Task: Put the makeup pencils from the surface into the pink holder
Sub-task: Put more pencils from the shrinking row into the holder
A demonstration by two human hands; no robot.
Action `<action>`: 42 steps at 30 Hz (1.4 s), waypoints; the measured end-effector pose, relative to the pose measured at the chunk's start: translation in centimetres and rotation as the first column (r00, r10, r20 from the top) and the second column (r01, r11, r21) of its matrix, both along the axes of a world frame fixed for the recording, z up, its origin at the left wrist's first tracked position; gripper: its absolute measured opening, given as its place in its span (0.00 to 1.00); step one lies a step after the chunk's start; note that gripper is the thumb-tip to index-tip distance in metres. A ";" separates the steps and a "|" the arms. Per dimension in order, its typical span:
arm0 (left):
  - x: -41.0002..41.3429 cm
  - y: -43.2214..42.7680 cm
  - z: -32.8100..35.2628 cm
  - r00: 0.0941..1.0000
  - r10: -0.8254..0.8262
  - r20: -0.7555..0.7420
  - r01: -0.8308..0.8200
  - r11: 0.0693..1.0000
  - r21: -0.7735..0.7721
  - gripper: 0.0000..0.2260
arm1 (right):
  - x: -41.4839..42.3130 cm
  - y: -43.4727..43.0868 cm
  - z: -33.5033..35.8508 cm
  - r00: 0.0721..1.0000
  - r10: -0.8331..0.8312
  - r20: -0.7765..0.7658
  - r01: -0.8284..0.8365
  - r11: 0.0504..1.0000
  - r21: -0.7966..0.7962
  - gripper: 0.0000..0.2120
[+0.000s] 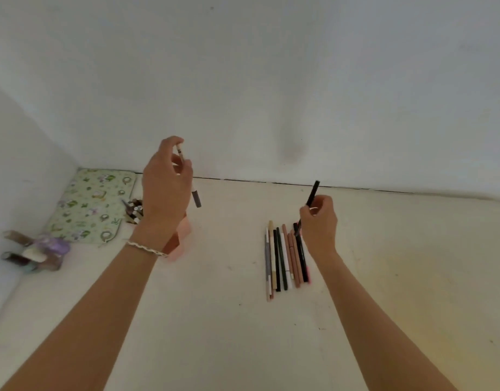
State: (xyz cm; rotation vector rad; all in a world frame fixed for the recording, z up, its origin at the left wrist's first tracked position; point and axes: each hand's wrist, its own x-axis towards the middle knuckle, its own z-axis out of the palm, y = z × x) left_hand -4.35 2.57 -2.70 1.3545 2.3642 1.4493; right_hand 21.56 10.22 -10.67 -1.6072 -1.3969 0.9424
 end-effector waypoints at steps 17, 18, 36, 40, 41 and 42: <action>-6.7 -2.5 1.6 0.953 0.075 -0.292 -0.144 0.965 -0.221 0.16 | -17.0 -6.1 2.8 0.905 0.410 -0.112 -0.356 0.876 0.325 0.29; -6.7 -2.7 2.0 0.959 0.074 -0.272 -0.133 0.969 -0.207 0.16 | -17.7 -6.5 2.4 0.893 0.445 -0.057 -0.407 0.856 0.319 0.28; 11.4 -0.7 -8.5 0.949 -0.210 0.237 0.314 0.721 -0.618 0.11 | -4.7 -2.7 1.0 0.972 0.116 0.202 -0.178 0.931 0.320 0.22; 15.3 -0.7 -11.6 0.949 -0.208 0.238 0.316 0.608 -0.728 0.10 | 0.9 -2.5 0.5 0.970 0.038 0.241 -0.107 0.954 0.280 0.20; 15.6 -0.7 -12.0 0.952 -0.206 0.228 0.307 0.605 -0.735 0.10 | 1.9 -2.6 0.2 0.969 0.027 0.247 -0.096 0.957 0.274 0.20; 15.8 -0.6 -12.2 0.955 -0.201 0.216 0.295 0.607 -0.738 0.09 | 2.8 -2.7 -0.1 0.970 0.016 0.243 -0.082 0.961 0.263 0.20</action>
